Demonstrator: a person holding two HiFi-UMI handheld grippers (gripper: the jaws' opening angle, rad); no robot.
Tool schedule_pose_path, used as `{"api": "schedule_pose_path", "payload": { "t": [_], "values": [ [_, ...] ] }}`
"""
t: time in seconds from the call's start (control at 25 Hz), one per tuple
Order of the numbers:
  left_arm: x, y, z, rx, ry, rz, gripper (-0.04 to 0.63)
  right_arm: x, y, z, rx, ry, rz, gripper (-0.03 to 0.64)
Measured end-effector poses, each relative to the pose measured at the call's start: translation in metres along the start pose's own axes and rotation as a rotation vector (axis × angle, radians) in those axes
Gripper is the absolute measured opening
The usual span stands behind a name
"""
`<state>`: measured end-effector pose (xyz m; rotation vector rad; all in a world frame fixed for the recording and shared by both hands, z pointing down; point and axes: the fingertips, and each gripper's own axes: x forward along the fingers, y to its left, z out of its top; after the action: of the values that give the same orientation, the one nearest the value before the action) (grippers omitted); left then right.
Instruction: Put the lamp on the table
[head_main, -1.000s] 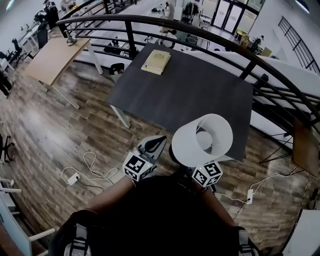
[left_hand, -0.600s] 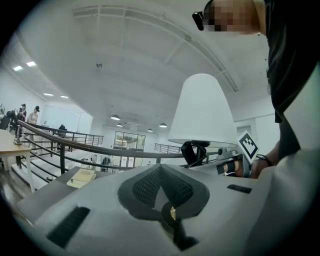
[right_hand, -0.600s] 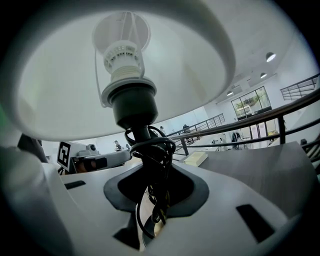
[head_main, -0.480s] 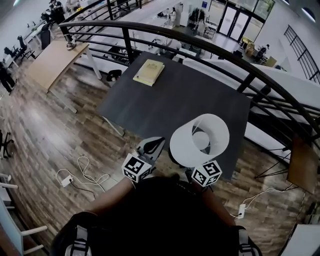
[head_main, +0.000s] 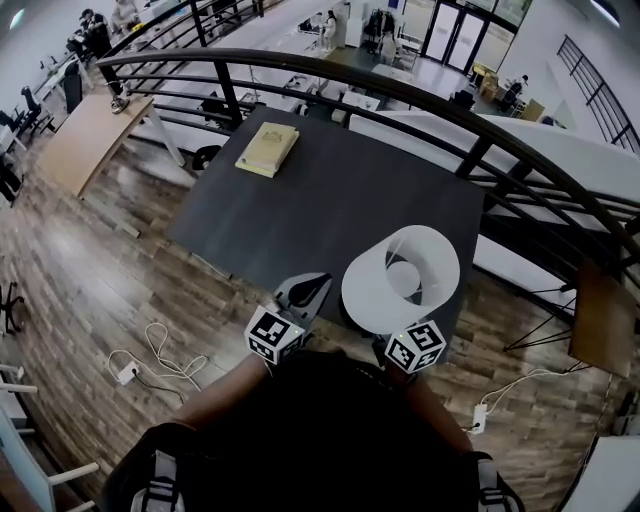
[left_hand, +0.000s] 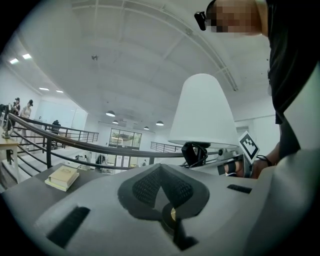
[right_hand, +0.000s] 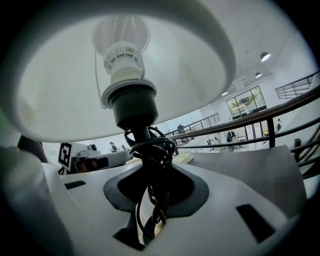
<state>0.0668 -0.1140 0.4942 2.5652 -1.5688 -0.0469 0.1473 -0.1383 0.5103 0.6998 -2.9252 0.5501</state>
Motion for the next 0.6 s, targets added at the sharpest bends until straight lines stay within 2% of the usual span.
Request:
{"api": "schedule_pose_path", "payload": {
  "t": [0.24,0.6],
  "values": [
    [0.042,-0.017,-0.002,-0.004,0.015,-0.108,0.009,-0.02,-0.03,0.003,0.015,-0.008,-0.086,0.097],
    [0.079,-0.004,-0.006,-0.021,0.033,-0.24,0.009,-0.011,-0.051,0.008,0.033,-0.027,-0.195,0.097]
  ]
}}
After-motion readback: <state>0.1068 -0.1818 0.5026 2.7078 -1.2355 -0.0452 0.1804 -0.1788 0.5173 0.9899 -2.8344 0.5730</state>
